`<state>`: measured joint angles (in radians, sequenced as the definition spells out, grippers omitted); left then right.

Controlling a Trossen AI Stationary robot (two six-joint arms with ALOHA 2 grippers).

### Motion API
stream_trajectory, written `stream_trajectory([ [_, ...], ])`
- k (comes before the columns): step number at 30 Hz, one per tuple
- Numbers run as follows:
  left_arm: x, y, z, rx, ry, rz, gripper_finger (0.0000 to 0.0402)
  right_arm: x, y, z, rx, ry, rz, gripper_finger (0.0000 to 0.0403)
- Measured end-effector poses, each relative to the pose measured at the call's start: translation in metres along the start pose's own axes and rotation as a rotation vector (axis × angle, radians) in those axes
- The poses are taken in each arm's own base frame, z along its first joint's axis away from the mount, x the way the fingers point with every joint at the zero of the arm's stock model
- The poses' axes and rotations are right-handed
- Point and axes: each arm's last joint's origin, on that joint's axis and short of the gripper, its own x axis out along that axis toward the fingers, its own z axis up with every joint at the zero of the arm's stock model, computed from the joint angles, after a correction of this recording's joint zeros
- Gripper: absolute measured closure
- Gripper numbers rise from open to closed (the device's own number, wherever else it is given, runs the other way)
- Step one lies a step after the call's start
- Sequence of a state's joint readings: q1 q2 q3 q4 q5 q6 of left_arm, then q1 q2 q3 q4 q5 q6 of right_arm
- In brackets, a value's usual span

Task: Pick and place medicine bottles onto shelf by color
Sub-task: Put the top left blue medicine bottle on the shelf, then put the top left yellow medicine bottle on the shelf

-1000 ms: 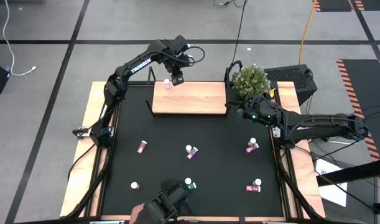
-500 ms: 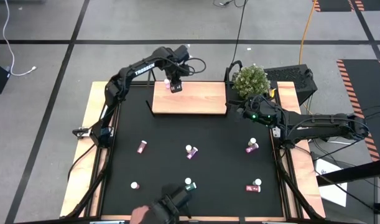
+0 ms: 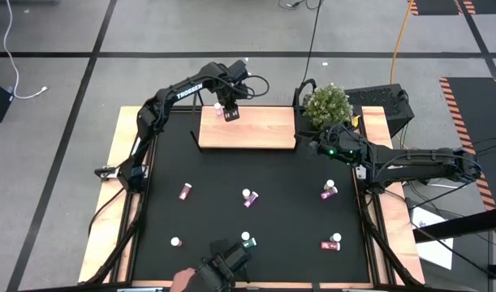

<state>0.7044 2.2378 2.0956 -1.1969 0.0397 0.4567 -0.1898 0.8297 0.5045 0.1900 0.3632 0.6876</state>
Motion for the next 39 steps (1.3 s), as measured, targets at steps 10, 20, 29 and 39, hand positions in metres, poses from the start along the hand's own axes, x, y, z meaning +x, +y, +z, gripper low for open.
stream_trajectory([
  [10,0.001,0.002,0.003,-0.021,-0.027,0.02,0.0191,0.0,0.0,0.0,0.0,0.0,0.0,0.0218],
  [20,0.0,0.005,0.004,-0.014,-0.018,0.083,0.0152,0.0,0.0,0.0,0.007,0.0,0.0,0.0218],
  [29,-0.018,-0.002,0.004,-0.003,-0.041,0.098,0.0114,0.0,0.0,0.0,0.007,0.0,0.0,0.0218],
  [39,-0.089,-0.049,0.003,0.071,-0.154,0.111,0.0093,0.0,0.001,0.0,0.004,0.017,0.021,0.0218],
])
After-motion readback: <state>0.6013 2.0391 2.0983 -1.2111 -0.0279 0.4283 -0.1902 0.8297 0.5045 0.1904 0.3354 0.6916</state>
